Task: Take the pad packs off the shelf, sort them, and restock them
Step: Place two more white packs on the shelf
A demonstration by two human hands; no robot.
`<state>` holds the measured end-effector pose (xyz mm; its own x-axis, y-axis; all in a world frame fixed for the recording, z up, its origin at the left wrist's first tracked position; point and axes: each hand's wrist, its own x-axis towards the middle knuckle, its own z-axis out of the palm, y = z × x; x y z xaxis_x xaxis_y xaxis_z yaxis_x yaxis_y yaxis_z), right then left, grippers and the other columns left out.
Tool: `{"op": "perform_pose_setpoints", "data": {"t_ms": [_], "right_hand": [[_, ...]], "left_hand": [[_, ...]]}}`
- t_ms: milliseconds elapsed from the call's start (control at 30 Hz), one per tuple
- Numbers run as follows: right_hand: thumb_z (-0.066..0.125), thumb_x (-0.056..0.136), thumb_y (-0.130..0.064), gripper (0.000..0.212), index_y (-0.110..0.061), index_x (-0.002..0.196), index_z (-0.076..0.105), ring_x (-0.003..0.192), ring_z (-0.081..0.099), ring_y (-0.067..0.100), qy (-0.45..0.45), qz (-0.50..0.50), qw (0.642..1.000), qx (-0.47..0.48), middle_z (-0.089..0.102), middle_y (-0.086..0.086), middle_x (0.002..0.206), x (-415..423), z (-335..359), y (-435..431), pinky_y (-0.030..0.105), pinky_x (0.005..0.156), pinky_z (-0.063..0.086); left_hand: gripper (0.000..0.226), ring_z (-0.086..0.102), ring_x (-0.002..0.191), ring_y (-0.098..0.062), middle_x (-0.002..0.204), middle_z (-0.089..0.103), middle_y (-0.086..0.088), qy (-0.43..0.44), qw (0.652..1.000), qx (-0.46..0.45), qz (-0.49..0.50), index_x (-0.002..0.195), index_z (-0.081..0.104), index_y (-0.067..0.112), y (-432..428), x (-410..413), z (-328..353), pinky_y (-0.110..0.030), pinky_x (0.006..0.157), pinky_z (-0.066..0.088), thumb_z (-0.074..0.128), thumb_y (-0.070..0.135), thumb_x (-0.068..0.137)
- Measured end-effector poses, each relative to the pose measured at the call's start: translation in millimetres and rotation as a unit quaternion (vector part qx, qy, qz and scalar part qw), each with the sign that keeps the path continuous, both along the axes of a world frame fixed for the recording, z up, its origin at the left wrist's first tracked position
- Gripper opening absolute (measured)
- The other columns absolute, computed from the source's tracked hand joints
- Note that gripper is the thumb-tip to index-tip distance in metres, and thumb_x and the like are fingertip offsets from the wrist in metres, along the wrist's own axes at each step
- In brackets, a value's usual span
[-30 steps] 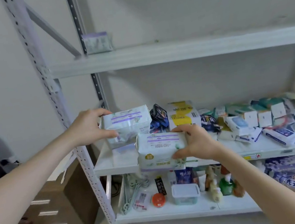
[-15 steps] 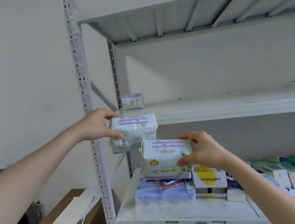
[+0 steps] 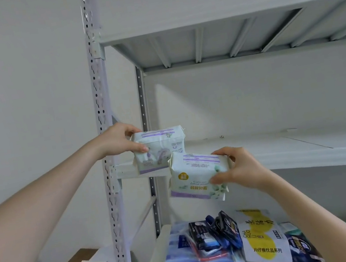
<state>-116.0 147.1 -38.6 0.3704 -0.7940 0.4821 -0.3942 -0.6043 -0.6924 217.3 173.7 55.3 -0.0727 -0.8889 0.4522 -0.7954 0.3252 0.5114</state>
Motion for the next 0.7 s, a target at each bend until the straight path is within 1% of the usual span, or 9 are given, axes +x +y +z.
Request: {"op": "perform_pose_setpoints", "data": {"t_ms": [133,233,333,400,433,467,533,633,700], "right_hand": [[0.091,0.056,-0.021,0.063,-0.022,0.112,0.063,0.086,0.069,0.007,-0.012,-0.014,1.0,-0.011,0.07,-0.006,0.1,20,13,-40,0.036,0.075,0.06],[0.09,0.056,-0.017,0.059,-0.022,0.109,0.066,0.089,0.068,0.01,-0.035,-0.023,0.999,-0.024,0.071,-0.004,0.097,37,26,-70,0.04,0.081,0.058],[0.091,0.056,-0.014,0.055,-0.023,0.105,0.068,0.09,0.067,0.011,-0.055,-0.031,0.997,-0.034,0.072,-0.004,0.095,52,37,-98,0.038,0.082,0.057],[0.091,0.056,-0.014,0.056,-0.024,0.106,0.068,0.094,0.066,0.013,-0.059,-0.036,0.997,-0.039,0.072,-0.004,0.097,60,43,-116,0.037,0.082,0.057],[0.091,0.056,-0.014,0.057,-0.024,0.107,0.068,0.096,0.066,0.013,-0.059,-0.036,0.997,-0.039,0.072,-0.004,0.098,63,47,-124,0.036,0.083,0.056],[0.091,0.056,-0.014,0.058,-0.024,0.108,0.068,0.096,0.066,0.013,-0.057,-0.034,0.997,-0.036,0.072,-0.003,0.099,66,50,-133,0.036,0.082,0.056],[0.091,0.056,-0.012,0.058,-0.022,0.108,0.068,0.095,0.067,0.013,-0.051,-0.028,0.998,-0.027,0.072,-0.001,0.099,71,55,-150,0.035,0.08,0.058],[0.091,0.056,-0.009,0.055,-0.022,0.105,0.068,0.088,0.069,0.01,-0.033,-0.022,0.999,-0.015,0.074,-0.005,0.093,74,61,-176,0.026,0.07,0.058],[0.091,0.056,-0.009,0.054,-0.024,0.102,0.068,0.084,0.07,0.009,-0.019,-0.019,1.0,-0.008,0.074,-0.007,0.089,75,65,-194,0.021,0.066,0.056]], "left_hand": [[0.044,0.063,0.105,-0.011,0.107,0.069,0.005,-0.001,1.0,0.002,-0.001,0.106,0.07,0.021,-40,19,18,-0.012,0.072,0.043,0.087,0.029,0.067],[0.042,0.067,0.101,-0.017,0.104,0.071,0.001,-0.006,1.0,-0.005,-0.015,0.106,0.071,0.016,-75,34,33,-0.016,0.073,0.05,0.086,0.027,0.068],[0.043,0.067,0.098,-0.016,0.106,0.071,-0.001,-0.008,1.0,0.002,-0.02,0.107,0.07,0.016,-114,48,43,-0.018,0.076,0.054,0.086,0.029,0.068],[0.042,0.067,0.096,-0.015,0.107,0.07,-0.005,-0.013,1.0,0.002,-0.024,0.106,0.071,0.015,-141,55,46,-0.012,0.067,0.054,0.086,0.027,0.069],[0.041,0.068,0.096,-0.017,0.109,0.069,-0.008,-0.015,0.999,0.003,-0.028,0.105,0.071,0.014,-155,58,47,-0.013,0.067,0.054,0.086,0.026,0.069],[0.04,0.068,0.094,-0.018,0.11,0.069,-0.011,-0.015,0.999,0.01,-0.033,0.105,0.071,0.013,-168,60,47,-0.017,0.071,0.055,0.086,0.025,0.07],[0.038,0.067,0.086,-0.014,0.108,0.07,-0.013,-0.008,0.998,0.033,-0.049,0.104,0.071,0.011,-193,63,47,-0.025,0.077,0.058,0.086,0.021,0.07],[0.034,0.068,0.079,-0.013,0.099,0.072,-0.01,0.01,0.996,0.06,-0.065,0.1,0.072,0.01,-228,67,44,-0.027,0.074,0.059,0.085,0.017,0.07],[0.033,0.067,0.08,-0.016,0.094,0.074,-0.01,0.021,0.995,0.072,-0.064,0.1,0.072,0.01,-251,71,42,-0.034,0.082,0.057,0.085,0.019,0.07]]}}
